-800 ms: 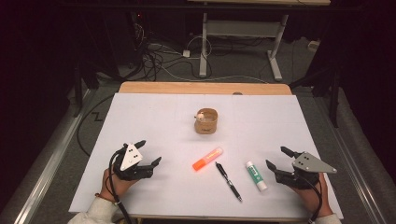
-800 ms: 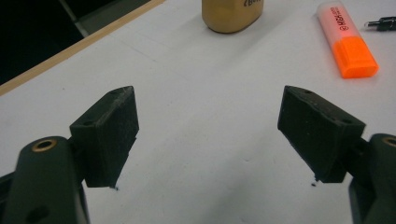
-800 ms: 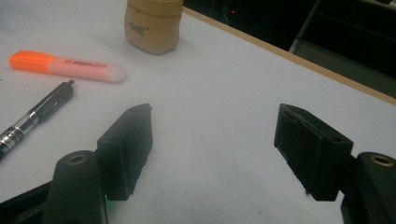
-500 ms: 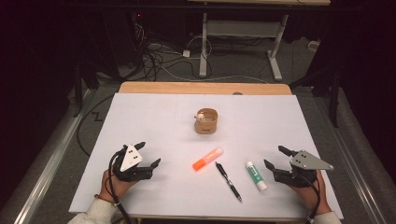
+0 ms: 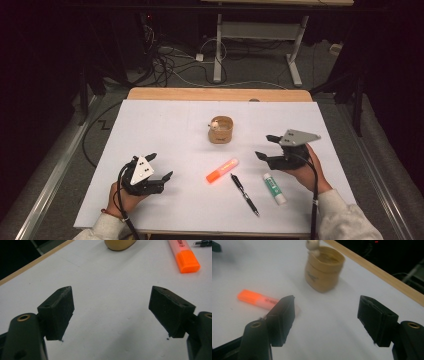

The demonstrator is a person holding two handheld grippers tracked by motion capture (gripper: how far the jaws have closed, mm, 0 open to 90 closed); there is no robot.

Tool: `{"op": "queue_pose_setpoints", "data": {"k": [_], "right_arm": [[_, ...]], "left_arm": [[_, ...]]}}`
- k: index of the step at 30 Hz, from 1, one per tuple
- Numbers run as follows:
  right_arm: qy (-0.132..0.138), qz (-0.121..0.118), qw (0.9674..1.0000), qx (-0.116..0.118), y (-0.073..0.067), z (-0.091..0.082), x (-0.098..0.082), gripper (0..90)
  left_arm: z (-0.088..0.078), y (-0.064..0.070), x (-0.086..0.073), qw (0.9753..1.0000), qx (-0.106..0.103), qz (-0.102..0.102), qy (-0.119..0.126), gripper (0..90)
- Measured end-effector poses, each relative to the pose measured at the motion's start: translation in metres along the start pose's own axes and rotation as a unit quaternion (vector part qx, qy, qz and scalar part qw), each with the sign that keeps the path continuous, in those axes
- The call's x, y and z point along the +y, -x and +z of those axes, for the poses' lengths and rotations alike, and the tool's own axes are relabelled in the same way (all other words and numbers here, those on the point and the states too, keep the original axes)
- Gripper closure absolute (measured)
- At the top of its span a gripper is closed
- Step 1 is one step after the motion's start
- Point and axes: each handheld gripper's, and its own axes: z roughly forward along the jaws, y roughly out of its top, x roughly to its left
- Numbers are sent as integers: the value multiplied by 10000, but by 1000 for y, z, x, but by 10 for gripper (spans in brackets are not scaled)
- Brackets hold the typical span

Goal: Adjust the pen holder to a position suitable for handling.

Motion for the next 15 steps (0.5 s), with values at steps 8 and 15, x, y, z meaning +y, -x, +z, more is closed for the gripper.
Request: {"op": "queue_pose_setpoints", "data": {"k": [8,15], "right_arm": [[-267,-304,9989,226,-1,54,53,327],[-859,-526,9943,359,-7,105,77,408]], "left_arm": [[1,1,-1,10000,-39,51,-58,198],[3,2,-2,9998,-81,89,-133,200]]}}
